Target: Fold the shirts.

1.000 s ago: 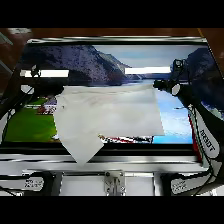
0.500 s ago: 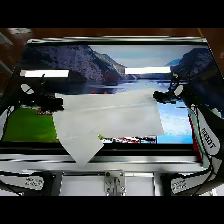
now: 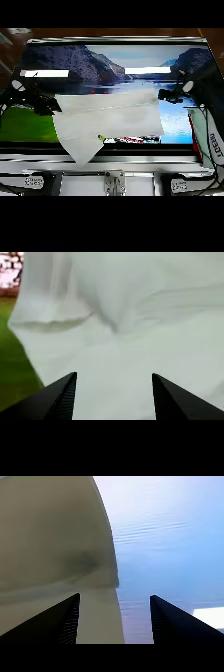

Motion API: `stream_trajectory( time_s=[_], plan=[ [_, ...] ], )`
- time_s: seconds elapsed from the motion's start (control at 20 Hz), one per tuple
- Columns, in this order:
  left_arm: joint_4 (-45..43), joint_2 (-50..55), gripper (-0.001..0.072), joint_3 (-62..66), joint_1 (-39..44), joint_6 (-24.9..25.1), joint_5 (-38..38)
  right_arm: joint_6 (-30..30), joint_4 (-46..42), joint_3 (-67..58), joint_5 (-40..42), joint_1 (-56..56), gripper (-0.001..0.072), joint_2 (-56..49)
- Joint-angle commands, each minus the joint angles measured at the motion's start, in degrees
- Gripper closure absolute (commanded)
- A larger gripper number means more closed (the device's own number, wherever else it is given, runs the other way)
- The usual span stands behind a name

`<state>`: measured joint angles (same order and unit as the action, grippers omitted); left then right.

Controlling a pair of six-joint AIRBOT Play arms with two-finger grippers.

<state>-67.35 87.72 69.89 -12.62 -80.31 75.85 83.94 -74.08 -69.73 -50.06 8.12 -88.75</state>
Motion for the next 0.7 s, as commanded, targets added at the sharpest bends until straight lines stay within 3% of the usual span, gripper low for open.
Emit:
stream_trajectory(
  time_s=[0.0, 0.2, 0.35, 0.65],
  plan=[
    [-0.35, -8.04, 0.0148, -6.08, -6.56, 2.71, 6.91, -5.68, -0.13, 0.07, -20.83, 8.92, 0.0156, 3.87],
    [2.69, -17.84, 0.0146, -28.15, -13.77, 5.2, 4.61, -9.9, 9.49, 3.72, -32.37, 19.41, 0.0155, 3.87],
    [10.08, -19.54, 0.0147, -36.39, -14.14, 9.25, 0.04, -10.29, 12.39, 4.76, -32.52, 20.68, 0.0155, 3.87],
    [10.78, -19.39, 0.0149, -41.75, -8.04, 9.18, -6.71, -10.27, 15.52, 4.76, -29.55, 20.22, 0.0155, 3.87]
  ],
)
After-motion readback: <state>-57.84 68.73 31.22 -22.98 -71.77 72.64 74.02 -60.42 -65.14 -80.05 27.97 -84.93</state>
